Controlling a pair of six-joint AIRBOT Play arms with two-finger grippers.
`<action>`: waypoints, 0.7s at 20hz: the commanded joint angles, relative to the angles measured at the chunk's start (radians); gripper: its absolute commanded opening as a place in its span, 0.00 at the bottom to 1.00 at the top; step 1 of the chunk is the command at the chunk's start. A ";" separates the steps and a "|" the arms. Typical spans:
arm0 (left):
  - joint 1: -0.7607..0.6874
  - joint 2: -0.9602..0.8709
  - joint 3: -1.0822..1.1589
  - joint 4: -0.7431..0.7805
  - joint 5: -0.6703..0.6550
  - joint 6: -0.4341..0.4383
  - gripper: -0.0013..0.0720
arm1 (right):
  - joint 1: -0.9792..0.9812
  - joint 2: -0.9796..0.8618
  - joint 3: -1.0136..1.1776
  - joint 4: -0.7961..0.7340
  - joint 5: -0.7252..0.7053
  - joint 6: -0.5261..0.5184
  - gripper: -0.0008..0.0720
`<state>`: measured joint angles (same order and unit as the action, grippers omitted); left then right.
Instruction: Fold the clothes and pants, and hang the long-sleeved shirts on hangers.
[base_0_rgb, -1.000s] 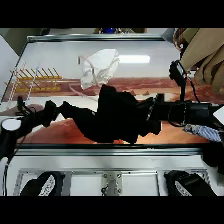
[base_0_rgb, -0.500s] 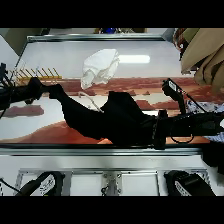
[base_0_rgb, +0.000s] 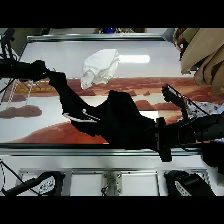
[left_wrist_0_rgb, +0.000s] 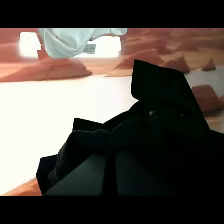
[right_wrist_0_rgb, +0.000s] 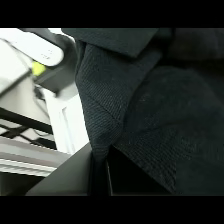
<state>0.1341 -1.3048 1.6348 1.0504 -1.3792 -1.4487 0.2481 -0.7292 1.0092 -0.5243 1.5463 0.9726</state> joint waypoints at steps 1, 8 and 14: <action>-0.090 -0.057 0.156 0.058 -0.101 0.014 0.04 | 0.000 -0.008 0.039 0.098 0.003 -0.007 0.04; -0.216 -0.086 0.257 0.055 -0.119 0.127 0.04 | 0.000 -0.064 0.081 0.284 -0.134 -0.006 0.04; -0.225 -0.084 0.258 0.009 -0.063 0.132 0.72 | 0.000 -0.099 0.083 0.312 -0.238 -0.007 0.04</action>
<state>-0.0906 -1.3891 1.8881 1.0954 -1.4738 -1.3262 0.2485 -0.8154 1.0901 -0.2359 1.3636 0.9646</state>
